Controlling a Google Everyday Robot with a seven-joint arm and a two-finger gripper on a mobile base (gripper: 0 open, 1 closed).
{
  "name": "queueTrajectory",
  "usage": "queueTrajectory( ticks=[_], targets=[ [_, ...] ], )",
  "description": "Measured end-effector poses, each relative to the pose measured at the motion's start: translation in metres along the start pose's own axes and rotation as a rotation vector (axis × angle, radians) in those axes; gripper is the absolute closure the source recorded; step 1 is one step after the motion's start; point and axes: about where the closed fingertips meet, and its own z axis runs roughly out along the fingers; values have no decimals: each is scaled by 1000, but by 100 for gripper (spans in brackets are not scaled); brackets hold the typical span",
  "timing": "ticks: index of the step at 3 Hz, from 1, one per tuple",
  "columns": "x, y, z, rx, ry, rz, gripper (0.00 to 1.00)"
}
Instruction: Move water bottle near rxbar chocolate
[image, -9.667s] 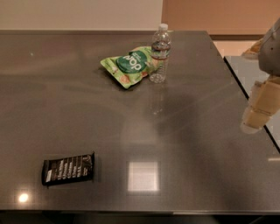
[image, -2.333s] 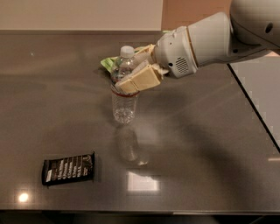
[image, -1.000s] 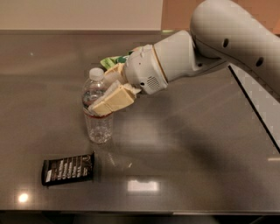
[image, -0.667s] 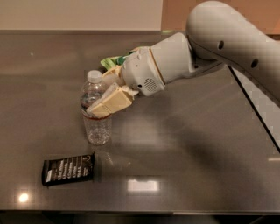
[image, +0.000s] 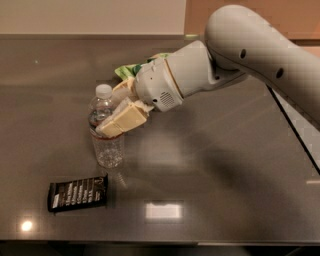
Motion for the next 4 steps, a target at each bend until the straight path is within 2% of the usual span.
queueTrajectory(
  ticks=[2,3,4],
  targets=[
    [3,-5,2,3,3,-8,13],
    [2,-4,4,0,4,-11,0],
    [2,-4,4,0,4,-11,0]
  ],
)
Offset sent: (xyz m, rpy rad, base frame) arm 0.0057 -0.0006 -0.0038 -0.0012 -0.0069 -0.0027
